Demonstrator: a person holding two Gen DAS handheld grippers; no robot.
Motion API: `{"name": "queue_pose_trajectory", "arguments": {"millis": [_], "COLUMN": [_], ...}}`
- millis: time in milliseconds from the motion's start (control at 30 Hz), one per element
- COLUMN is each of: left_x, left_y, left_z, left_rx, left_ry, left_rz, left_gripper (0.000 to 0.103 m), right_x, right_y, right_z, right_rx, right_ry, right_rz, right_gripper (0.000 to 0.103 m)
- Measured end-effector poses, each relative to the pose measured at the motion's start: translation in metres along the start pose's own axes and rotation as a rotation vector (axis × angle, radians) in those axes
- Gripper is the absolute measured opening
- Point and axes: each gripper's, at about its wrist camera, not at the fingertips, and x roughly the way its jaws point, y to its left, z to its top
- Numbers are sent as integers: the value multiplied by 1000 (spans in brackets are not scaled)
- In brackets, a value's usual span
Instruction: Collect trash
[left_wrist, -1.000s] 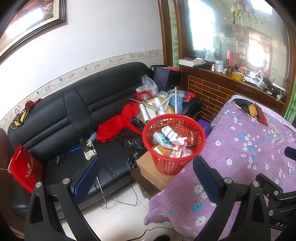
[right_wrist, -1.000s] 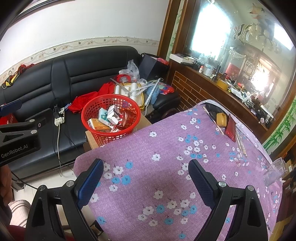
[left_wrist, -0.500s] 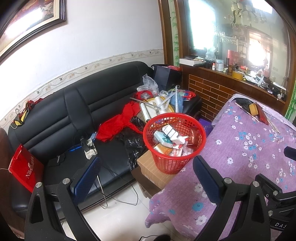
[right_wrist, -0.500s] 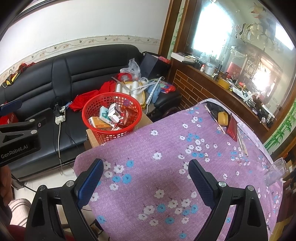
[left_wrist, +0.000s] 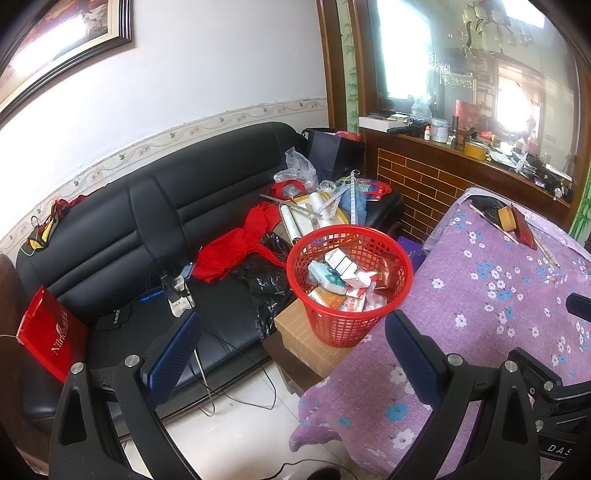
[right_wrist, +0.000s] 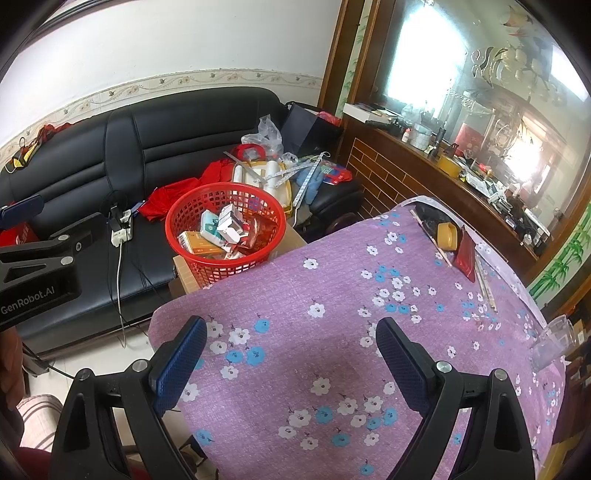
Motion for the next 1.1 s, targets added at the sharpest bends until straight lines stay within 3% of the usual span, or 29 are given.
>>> {"name": "queue_pose_trajectory", "arguments": {"millis": [267,367,500,633,833,933,1100], "left_x": [2,8,20,32,39,41,44], "left_y": [-4,-16,-56,-117,-238,-282,-331], "left_z": [-1,0,-9,-29,-81,-93,-105], "left_rx": [19,51,168,320,522,552,598], "left_ry": [5,19,59,121,244,254,223], "left_rz": [-7,-35,-122,-271,-533,-606,-635], "left_gripper": [99,99,99,99,99,99,99], "right_x": [2,11,24,29,20,10,4], "right_y": [-3,-19,-54,-108,-195,-226,-262], "right_z": [-4,-13,-42,-92,-202,-247,-284], "right_rx": [17,83,206,344,629,735,815], "right_ry": [11,50,122,194,344,380,357], "right_rz": [2,15,-30,-169,-333,-383,-431], "right_gripper": [95,95,95,95,95,95,95]}}
